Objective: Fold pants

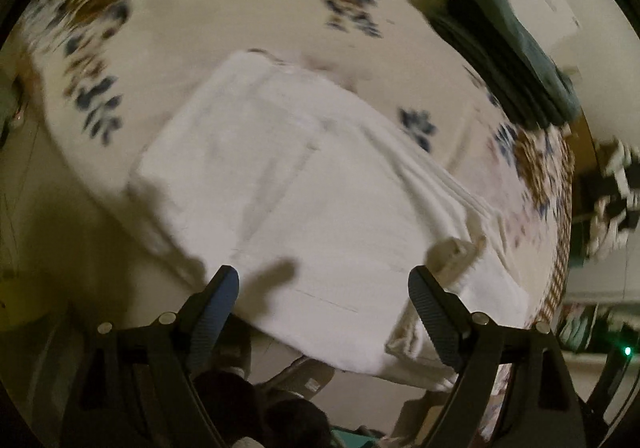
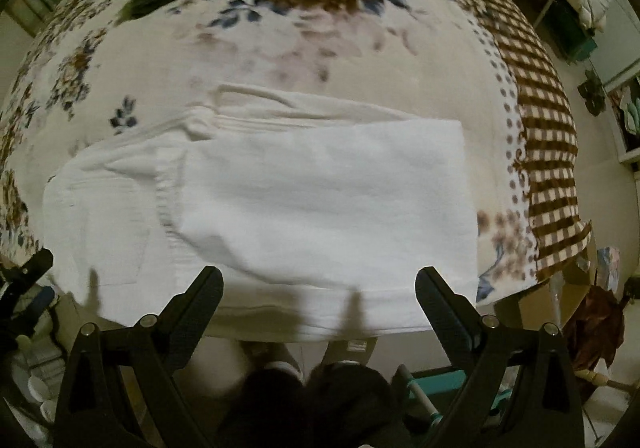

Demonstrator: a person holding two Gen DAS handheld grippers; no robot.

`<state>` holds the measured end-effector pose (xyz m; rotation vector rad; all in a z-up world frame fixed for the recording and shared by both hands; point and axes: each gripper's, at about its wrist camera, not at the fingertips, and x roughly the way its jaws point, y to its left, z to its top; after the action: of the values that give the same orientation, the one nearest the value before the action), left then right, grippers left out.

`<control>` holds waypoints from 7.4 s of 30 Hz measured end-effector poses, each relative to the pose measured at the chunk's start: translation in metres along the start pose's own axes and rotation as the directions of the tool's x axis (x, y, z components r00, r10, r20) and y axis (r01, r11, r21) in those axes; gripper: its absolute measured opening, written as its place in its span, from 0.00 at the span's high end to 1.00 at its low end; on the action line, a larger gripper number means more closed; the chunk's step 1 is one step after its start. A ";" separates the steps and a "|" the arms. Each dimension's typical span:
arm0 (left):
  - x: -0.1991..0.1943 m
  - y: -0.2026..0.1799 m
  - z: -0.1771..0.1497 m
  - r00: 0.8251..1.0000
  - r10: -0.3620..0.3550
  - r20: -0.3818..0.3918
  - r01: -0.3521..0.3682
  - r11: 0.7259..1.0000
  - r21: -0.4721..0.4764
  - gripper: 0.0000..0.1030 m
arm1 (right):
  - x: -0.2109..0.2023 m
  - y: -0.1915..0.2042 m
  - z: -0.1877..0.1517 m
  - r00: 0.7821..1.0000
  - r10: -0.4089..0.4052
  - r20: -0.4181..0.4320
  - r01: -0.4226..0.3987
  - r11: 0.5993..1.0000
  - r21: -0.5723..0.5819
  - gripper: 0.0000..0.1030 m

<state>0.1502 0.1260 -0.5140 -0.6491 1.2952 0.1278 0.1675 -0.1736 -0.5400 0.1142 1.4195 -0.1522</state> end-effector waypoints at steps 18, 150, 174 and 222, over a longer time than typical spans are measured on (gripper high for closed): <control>0.034 0.123 0.014 0.960 -0.185 0.211 0.257 0.880 -0.399 0.84 | 0.037 0.042 0.002 0.997 0.008 -0.078 -0.012 0.998 -0.059 0.04; 0.093 -0.219 -0.035 0.998 0.045 -0.053 -0.018 0.903 0.429 0.05 | 0.082 -0.320 -0.005 0.970 0.243 0.011 -0.231 0.905 0.358 0.73; 0.118 -0.209 -0.014 0.929 -0.261 -0.263 0.334 0.896 0.291 0.00 | 0.087 -0.364 -0.001 0.876 0.466 0.125 -0.460 0.729 0.506 0.32; 0.137 -0.181 -0.079 0.924 -0.234 -0.302 0.341 0.860 0.379 0.43 | 0.133 -0.289 -0.045 0.675 0.703 0.223 -0.705 0.526 0.476 0.58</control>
<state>0.2025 -0.0992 -0.5820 -0.4820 1.3881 -0.4913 0.0929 -0.4555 -0.6748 1.1565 1.1860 0.1470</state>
